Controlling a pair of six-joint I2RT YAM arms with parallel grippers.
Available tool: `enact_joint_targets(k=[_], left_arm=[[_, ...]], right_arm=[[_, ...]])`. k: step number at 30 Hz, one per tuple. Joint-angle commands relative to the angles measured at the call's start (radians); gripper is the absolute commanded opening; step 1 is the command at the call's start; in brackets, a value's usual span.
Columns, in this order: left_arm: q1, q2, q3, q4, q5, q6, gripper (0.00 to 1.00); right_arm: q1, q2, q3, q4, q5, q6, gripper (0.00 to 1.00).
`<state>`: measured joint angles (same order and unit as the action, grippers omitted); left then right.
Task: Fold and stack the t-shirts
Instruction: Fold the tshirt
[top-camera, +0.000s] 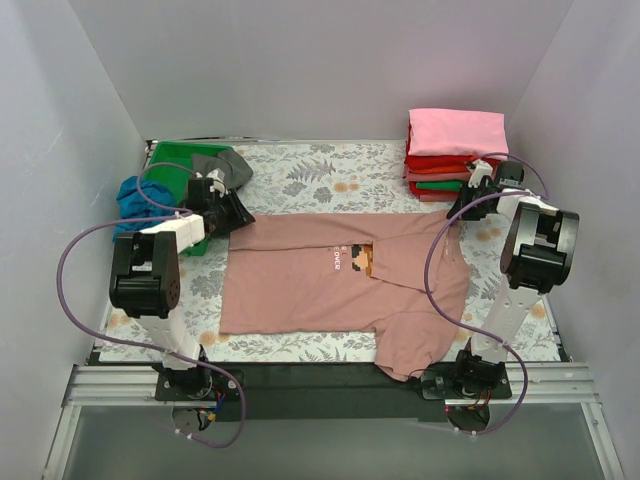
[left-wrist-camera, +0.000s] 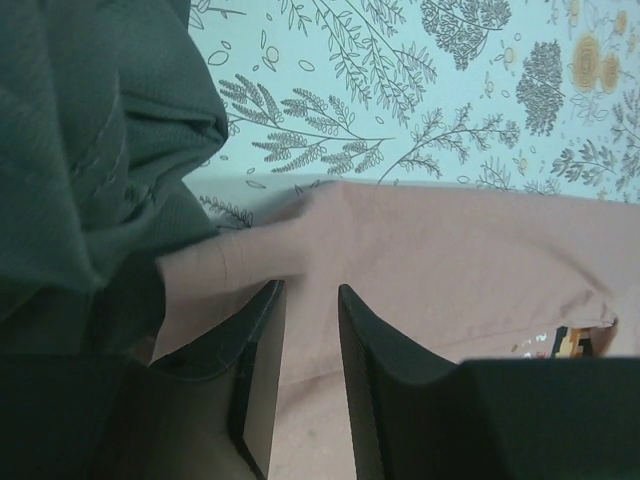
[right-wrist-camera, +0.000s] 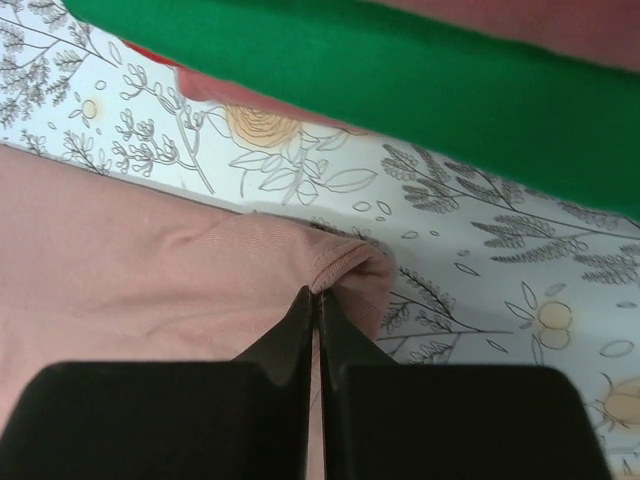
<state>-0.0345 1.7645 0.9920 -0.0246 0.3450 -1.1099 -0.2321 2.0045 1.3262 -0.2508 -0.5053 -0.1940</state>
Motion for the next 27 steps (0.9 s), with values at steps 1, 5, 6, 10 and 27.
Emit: enact_joint_targets(k=[1,5,6,10,27], left_arm=[[-0.021,0.035,0.062,0.018,-0.011,-0.001,0.26],[-0.027,0.111,0.102,0.009,-0.034,-0.007,0.24],[-0.03,0.122,0.108,0.008,-0.041,-0.008,0.24],[-0.038,0.162,0.142,0.006,-0.038,-0.013,0.24],[-0.054,0.282,0.372,-0.107,-0.077,0.038,0.25]], right_arm=[[-0.035,-0.075,-0.025,0.096,0.047,0.031,0.01],[-0.084,-0.087,-0.041,0.12,0.06,0.044,0.01],[-0.088,-0.082,-0.041,0.119,0.059,0.038,0.01],[-0.102,-0.069,-0.035,0.12,0.048,0.031,0.01],[-0.098,0.016,0.206,-0.011,0.011,-0.03,0.31]])
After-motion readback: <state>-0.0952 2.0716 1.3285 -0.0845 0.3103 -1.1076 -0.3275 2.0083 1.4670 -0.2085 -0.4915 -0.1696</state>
